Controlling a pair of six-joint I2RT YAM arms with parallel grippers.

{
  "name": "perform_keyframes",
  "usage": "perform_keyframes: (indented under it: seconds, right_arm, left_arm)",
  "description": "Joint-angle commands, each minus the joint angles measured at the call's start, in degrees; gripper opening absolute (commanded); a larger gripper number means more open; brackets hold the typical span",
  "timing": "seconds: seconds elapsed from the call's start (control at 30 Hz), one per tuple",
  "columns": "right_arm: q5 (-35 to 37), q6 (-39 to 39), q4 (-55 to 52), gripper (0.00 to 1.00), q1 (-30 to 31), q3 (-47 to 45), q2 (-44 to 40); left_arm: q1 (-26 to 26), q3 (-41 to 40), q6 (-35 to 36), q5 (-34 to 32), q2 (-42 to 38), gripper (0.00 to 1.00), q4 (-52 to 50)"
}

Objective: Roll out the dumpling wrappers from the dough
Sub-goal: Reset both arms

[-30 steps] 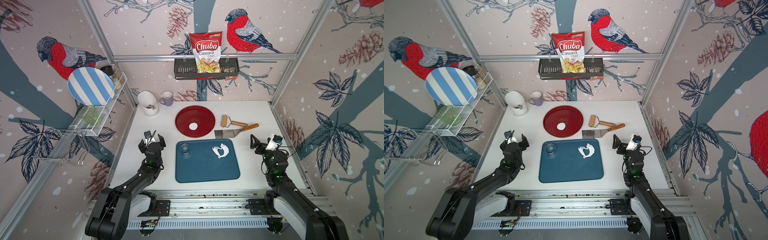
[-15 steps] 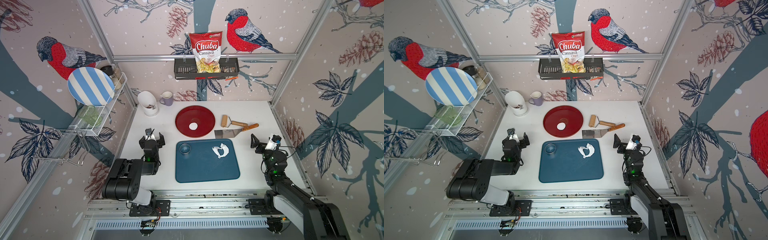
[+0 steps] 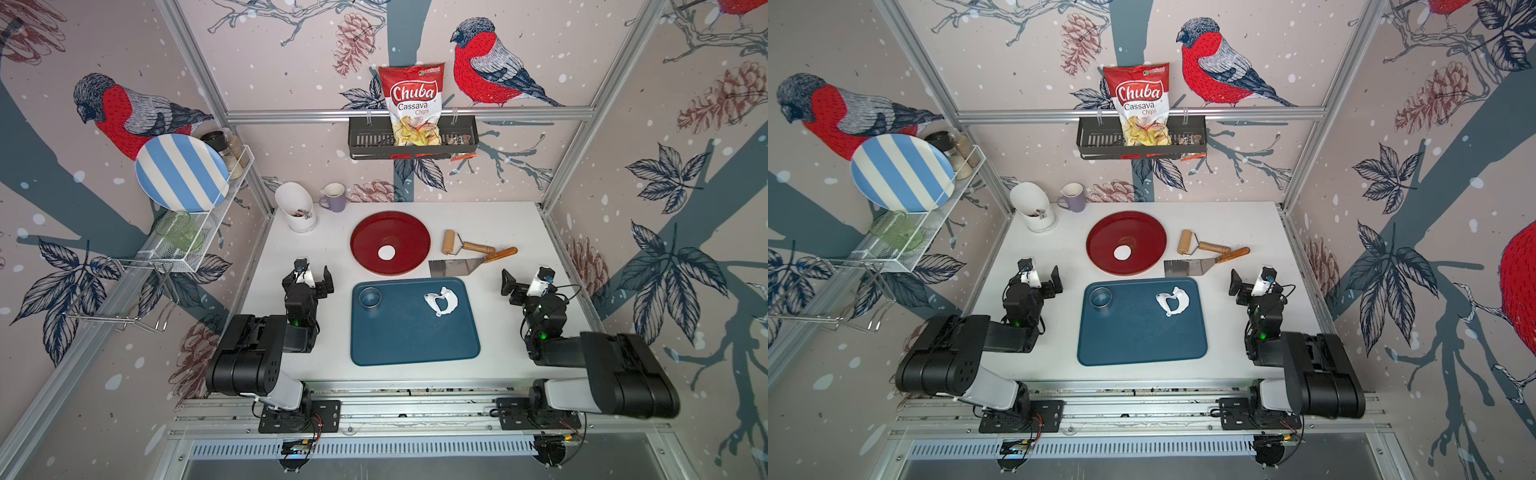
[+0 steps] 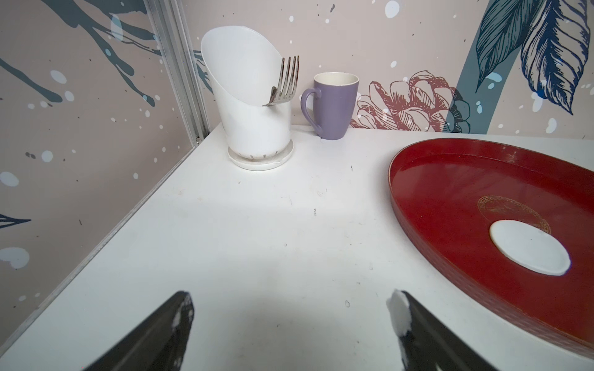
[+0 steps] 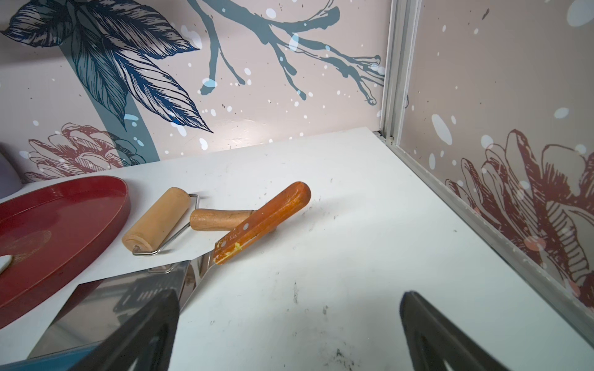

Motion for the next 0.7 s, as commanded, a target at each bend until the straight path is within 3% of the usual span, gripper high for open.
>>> perform_keyframes:
  seconds: [0.0, 0.07, 0.13, 0.67]
  right_arm:
    - [2.36, -1.55, 7.5, 1.0, 0.54, 1.76, 3.05]
    - [4.33, -0.46, -7.74, 1.0, 0.51, 8.89, 2.49]
    - [5.7, 0.21, -1.34, 1.0, 0.56, 5.34, 2.05]
    - [7.34, -0.37, -3.73, 1.0, 1.34, 6.79, 2.27]
  left_arm:
    - [0.19, 0.15, 0.37, 0.76, -0.26, 0.98, 1.44]
    - [0.13, 0.04, 0.42, 0.73, -0.1, 0.98, 1.9]
    - [0.14, 0.12, 0.42, 0.72, -0.19, 0.98, 1.77]
    - [0.15, 0.28, 0.35, 0.83, -0.11, 0.98, 1.45]
